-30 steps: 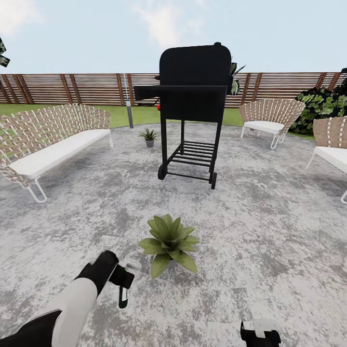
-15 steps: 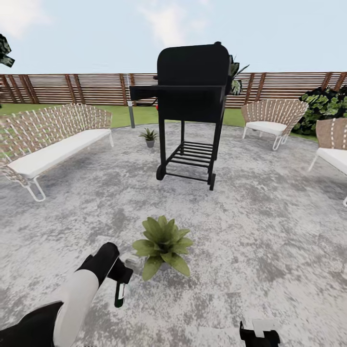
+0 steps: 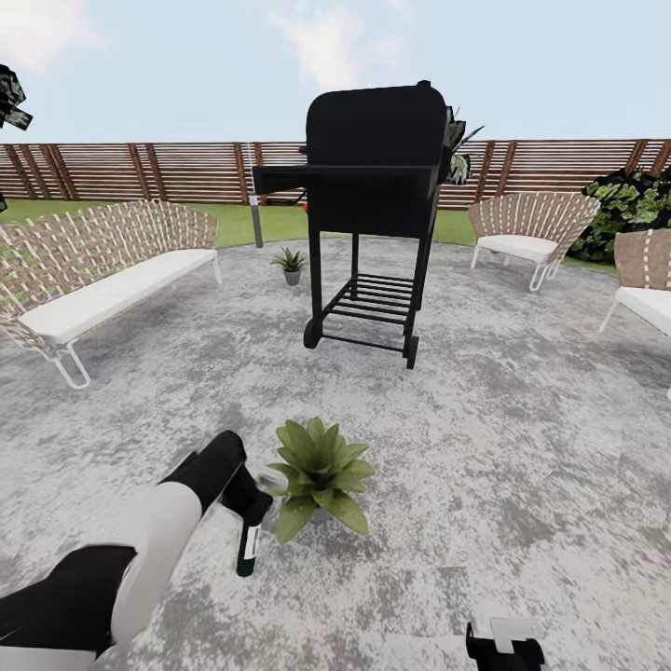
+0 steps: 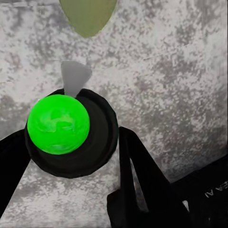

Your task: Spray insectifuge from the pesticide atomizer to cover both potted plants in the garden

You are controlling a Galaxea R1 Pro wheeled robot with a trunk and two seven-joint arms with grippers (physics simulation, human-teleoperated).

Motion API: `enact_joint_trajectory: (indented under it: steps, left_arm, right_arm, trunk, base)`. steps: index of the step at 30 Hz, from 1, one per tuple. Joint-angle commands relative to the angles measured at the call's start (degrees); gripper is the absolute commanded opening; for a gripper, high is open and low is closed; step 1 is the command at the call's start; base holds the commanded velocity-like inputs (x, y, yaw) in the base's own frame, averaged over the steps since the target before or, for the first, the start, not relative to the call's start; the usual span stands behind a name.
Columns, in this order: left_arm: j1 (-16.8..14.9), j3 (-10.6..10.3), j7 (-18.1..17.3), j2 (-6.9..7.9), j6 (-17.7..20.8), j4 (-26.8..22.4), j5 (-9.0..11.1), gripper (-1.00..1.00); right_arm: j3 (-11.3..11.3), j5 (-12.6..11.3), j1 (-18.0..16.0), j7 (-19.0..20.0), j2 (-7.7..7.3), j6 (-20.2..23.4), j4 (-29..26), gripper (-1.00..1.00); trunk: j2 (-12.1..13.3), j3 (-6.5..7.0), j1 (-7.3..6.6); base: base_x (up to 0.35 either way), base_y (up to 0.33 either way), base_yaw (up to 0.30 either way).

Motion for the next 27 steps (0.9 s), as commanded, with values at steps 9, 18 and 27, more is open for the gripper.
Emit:
enact_joint_trajectory:
  steps: [9, 18, 27]
  left_arm:
    - [-0.1, -3.3, -4.8, -3.21, 0.6, -1.8, -1.0, -1.00]
    - [0.3, -9.5, -4.8, -2.30, 0.8, -1.1, -0.9, -1.00]
    - [1.1, -10.3, -5.3, -0.20, 0.9, -0.9, -0.4, -1.00]
  right_arm:
    - [0.1, 0.5, 0.0, -0.7, 0.08, 0.1, 0.0, 1.00]
    - [0.1, 0.4, 0.0, -0.7, 0.09, 0.0, 0.1, 1.00]
    - [0.1, 0.4, 0.0, -0.7, 0.13, 0.1, 0.1, 1.00]
  trunk:
    - [0.0, -0.05, -0.01]
    - [0.0, 0.03, -0.01]
    - [0.0, 0.05, -0.01]
  base:
    - [0.000, 0.000, 0.000]
    - [0.000, 0.000, -0.113]
    - [0.000, 0.000, -0.022]
